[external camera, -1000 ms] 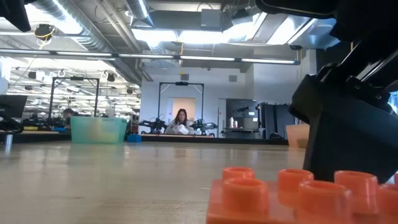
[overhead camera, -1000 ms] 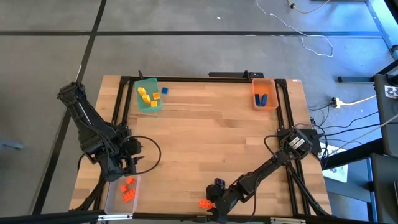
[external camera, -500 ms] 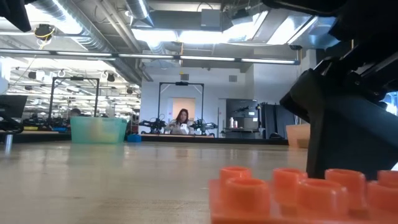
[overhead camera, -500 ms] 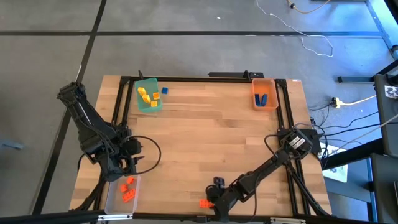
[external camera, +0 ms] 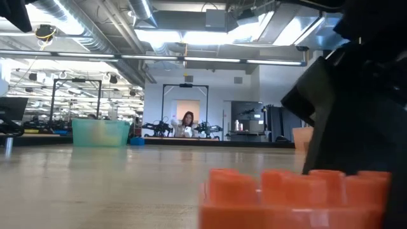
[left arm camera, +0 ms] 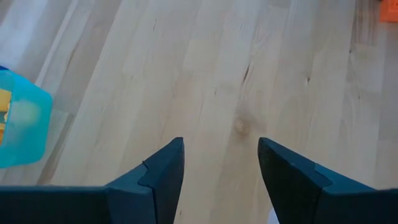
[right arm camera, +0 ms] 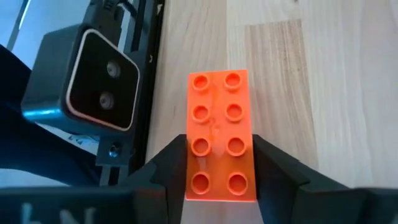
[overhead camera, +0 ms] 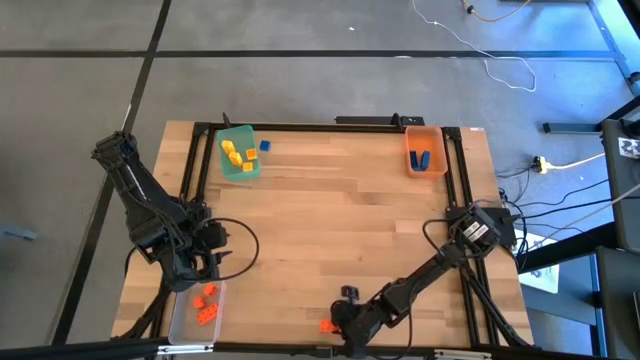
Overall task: Sort & place blocks by color
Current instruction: Put the orange game piece into the transparent bin
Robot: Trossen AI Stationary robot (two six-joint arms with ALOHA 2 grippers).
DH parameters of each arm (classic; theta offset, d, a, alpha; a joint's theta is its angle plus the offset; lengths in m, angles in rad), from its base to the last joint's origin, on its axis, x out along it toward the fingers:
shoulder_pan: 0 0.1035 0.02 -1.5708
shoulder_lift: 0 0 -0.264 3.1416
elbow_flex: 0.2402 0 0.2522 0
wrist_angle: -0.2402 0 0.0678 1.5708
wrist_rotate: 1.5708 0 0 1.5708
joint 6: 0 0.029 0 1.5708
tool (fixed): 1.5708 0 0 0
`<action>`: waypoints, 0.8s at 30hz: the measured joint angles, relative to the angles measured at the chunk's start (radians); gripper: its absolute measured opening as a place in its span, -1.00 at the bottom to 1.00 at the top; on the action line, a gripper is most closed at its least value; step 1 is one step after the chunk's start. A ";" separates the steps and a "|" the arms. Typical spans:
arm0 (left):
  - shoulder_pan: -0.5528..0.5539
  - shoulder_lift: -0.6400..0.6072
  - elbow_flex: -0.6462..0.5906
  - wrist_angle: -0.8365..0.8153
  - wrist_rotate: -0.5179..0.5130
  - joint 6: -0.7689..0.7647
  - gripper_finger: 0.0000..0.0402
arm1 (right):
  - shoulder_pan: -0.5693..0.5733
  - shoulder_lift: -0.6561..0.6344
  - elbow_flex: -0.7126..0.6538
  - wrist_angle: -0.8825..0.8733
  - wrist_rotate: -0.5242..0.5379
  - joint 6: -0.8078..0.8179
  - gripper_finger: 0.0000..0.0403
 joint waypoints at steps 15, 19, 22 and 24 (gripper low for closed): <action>0.000 0.000 0.000 0.001 -0.022 0.069 -0.03 | -0.101 0.016 0.311 -0.674 0.067 -0.081 -0.31; 0.000 0.000 0.000 0.001 -0.024 0.241 -0.04 | -0.158 0.020 0.389 -0.805 0.059 -0.082 -0.31; 0.000 0.000 0.000 0.011 -0.055 0.380 -0.04 | -0.211 0.017 0.452 -0.840 0.039 -0.109 -0.31; 0.000 0.000 0.000 0.022 -0.089 0.488 -0.04 | -0.252 0.017 0.505 -0.860 0.002 -0.114 -0.31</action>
